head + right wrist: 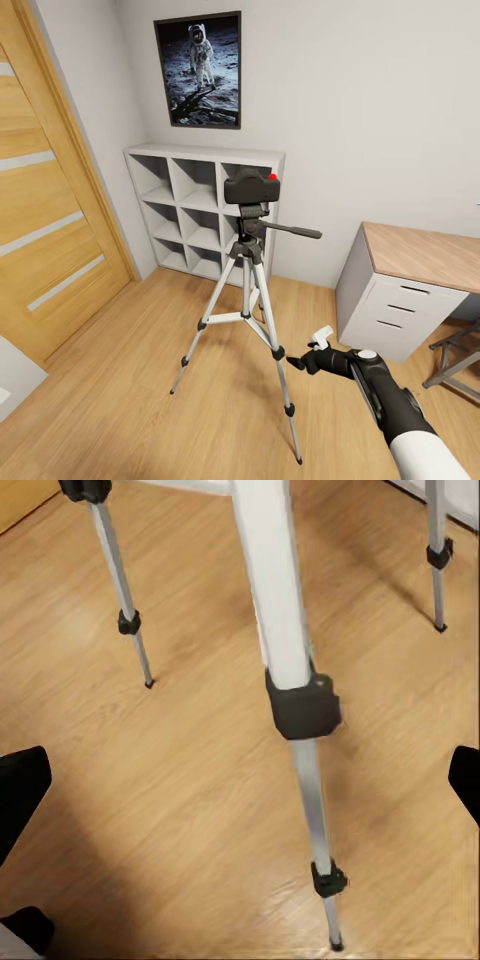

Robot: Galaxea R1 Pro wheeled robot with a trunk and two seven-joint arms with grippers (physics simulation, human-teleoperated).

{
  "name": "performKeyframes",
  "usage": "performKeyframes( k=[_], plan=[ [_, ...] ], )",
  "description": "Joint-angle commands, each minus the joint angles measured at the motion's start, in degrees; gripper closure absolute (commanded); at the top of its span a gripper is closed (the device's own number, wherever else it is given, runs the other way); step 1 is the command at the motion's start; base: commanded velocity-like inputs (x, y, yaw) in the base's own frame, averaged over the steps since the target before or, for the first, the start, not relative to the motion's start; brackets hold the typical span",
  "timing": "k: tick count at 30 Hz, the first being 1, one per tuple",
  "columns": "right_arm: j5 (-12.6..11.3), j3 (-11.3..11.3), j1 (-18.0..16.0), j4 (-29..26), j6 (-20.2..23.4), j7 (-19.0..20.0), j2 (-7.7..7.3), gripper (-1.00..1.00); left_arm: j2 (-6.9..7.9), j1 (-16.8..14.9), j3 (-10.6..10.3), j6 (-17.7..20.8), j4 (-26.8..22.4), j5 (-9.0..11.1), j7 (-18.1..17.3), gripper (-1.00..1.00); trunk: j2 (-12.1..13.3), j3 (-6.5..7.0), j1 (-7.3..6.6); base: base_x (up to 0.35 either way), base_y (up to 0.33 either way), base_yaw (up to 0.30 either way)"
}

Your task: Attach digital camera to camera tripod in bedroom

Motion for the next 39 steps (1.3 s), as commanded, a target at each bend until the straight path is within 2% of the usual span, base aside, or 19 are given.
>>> performKeyframes(
  k=[1,5,11,12,19,24,30,39],
  plan=[
    [0.32,-1.0,-0.02,1.94,0.26,0.25,-1.44,-1.0,-0.01,-0.05,-0.48,0.24,0.02,0.22,0.24,-1.0,-0.11,-0.11,0.03,0.0,0.0,0.0],
    [0.31,-3.85,-0.03,6.91,0.21,-0.55,-3.71,-1.0,0.01,-0.05,-0.46,0.24,0.01,0.22,0.24,-1.0,-0.11,-0.11,0.03,0.0,0.0,0.0],
    [0.41,-7.86,-0.03,17.52,-0.28,-4.37,-5.21,-1.0,0.06,-0.05,-0.44,0.24,0.0,0.22,0.24,-1.0,-0.11,-0.11,0.03,0.0,0.0,0.0],
    [0.46,-8.48,0.0,21.64,-0.79,-6.49,-5.58,-1.0,0.07,-0.05,-0.44,0.24,0.0,0.22,0.24,-1.0,-0.11,-0.11,0.03,0.0,0.0,0.0],
    [0.51,-9.31,0.04,38.14,-4.73,-16.61,-7.76,-1.0,0.07,-0.05,-0.44,0.18,0.0,0.22,0.24,-1.0,-0.11,-0.11,0.03,0.0,0.0,0.0],
    [0.49,-9.42,-0.12,50.59,-10.42,-24.39,-8.84,-1.0,0.09,-0.05,-0.44,0.16,0.01,0.22,0.24,-1.0,-0.11,-0.11,0.03,0.0,0.0,0.0],
    [0.51,-9.37,-0.45,54.23,-14.57,-27.35,-9.04,-1.0,0.1,-0.06,-0.45,0.16,0.01,0.22,0.24,-1.0,-0.11,-0.11,0.03,0.0,0.0,0.0],
    [0.54,-9.29,1.23,55.51,-15.98,-28.71,-8.55,-1.0,0.1,-0.05,-0.44,0.16,0.0,0.22,0.24,-1.0,-0.11,-0.11,0.03,0.0,0.0,0.0]
  ],
)
